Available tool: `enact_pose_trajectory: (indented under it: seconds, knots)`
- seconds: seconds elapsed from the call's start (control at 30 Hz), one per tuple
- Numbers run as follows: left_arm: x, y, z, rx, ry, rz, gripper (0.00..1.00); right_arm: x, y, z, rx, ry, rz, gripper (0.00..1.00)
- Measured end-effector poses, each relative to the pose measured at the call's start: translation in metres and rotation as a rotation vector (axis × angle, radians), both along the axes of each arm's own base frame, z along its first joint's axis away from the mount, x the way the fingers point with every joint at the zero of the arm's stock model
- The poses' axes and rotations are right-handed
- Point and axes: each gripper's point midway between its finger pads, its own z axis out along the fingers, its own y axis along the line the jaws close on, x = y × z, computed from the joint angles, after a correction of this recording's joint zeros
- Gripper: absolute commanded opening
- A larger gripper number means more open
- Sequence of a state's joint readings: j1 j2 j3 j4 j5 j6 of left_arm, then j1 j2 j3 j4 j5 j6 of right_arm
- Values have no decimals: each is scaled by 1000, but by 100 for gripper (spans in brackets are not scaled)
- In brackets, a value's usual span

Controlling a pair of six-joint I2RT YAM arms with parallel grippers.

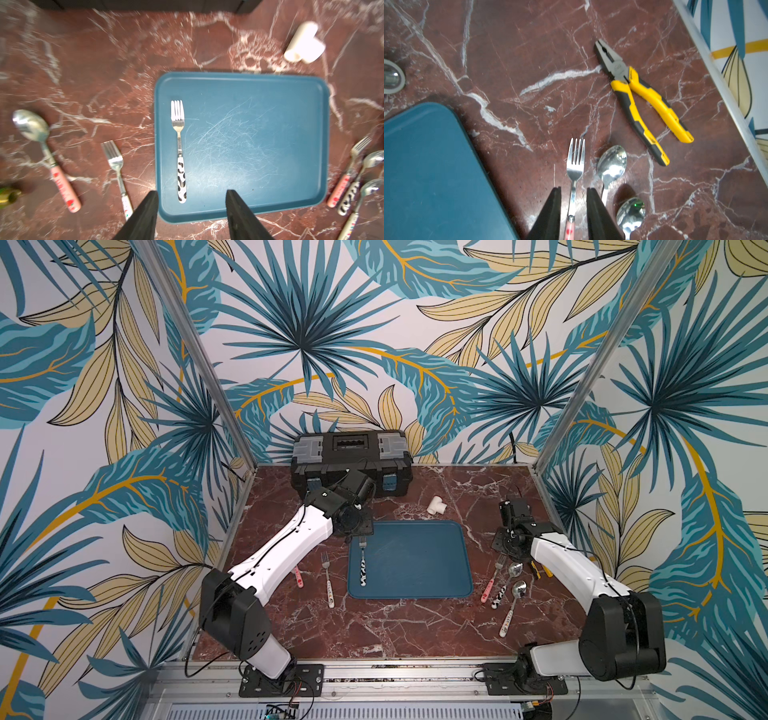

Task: Set the spoon and fork side by side
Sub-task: Place the fork on the tray, then pick up the spoon from the center of the board.

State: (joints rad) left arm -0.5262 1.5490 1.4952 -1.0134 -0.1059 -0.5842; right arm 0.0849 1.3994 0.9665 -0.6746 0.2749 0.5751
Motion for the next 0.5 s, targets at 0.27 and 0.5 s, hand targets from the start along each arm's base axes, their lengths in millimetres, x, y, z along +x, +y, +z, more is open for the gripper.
enact_pose_trajectory:
  seconds: [0.27,0.5]
  knots:
    - [-2,18,-22,7,19,13,58,-70,3,-46,55,198,-57,27]
    - [-2,23,-40,-8,62,9,58,-78,7,-54,84,241,-64,30]
